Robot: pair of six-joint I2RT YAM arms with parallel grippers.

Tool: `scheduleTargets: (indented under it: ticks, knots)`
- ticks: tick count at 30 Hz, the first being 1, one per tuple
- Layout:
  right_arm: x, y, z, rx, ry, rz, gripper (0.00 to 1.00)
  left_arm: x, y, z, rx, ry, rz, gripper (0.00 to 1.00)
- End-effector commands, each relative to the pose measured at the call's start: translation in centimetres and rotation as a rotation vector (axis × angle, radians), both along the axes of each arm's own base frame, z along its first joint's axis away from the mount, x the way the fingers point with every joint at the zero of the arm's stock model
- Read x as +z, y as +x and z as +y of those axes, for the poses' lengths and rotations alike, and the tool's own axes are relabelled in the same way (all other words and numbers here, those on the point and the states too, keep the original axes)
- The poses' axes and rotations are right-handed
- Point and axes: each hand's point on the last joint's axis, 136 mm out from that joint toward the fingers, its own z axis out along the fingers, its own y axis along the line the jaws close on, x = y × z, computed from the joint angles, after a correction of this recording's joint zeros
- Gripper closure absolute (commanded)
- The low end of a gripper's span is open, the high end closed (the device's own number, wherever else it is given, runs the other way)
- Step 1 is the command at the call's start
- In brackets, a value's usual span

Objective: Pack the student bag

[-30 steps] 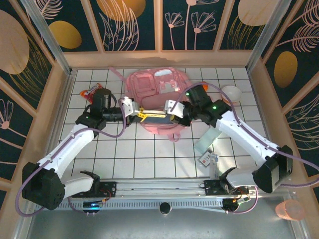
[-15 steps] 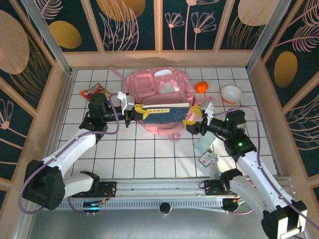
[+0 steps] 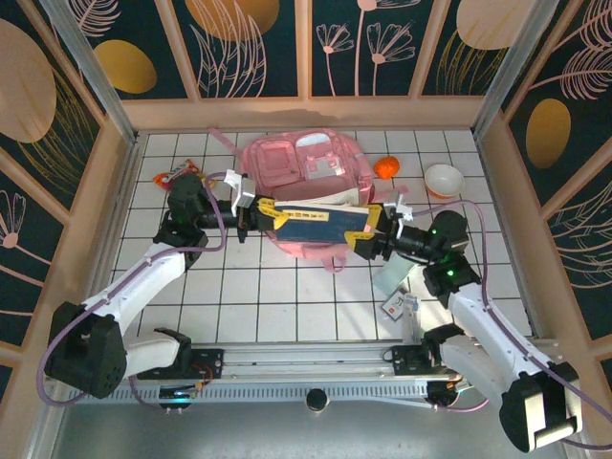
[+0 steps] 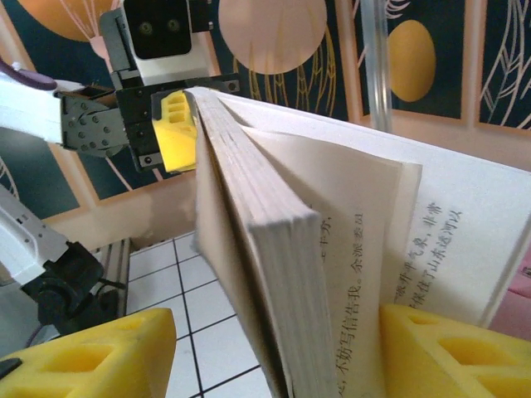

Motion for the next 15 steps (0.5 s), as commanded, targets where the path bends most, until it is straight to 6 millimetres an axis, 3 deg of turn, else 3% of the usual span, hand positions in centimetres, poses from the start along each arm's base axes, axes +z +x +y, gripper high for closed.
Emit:
scheduleTargets:
  ticks: [1, 9, 15]
  knots:
    - [1.8, -0.6, -0.1, 0.042, 0.002, -0.05, 0.34, 2.3, -0.8, -0.2, -0.034, -0.028, -0.114, 1.0]
    - [0.1, 2.4, -3.5, -0.262, -0.076, 0.099, 0.16, 2.1, 0.2, 0.0, 0.042, -0.016, -0.169, 1.0]
    - [-0.1, 2.1, -2.7, -0.199, -0.064, 0.126, 0.15, 2.5, -0.2, -0.2, 0.002, -0.037, -0.175, 1.0]
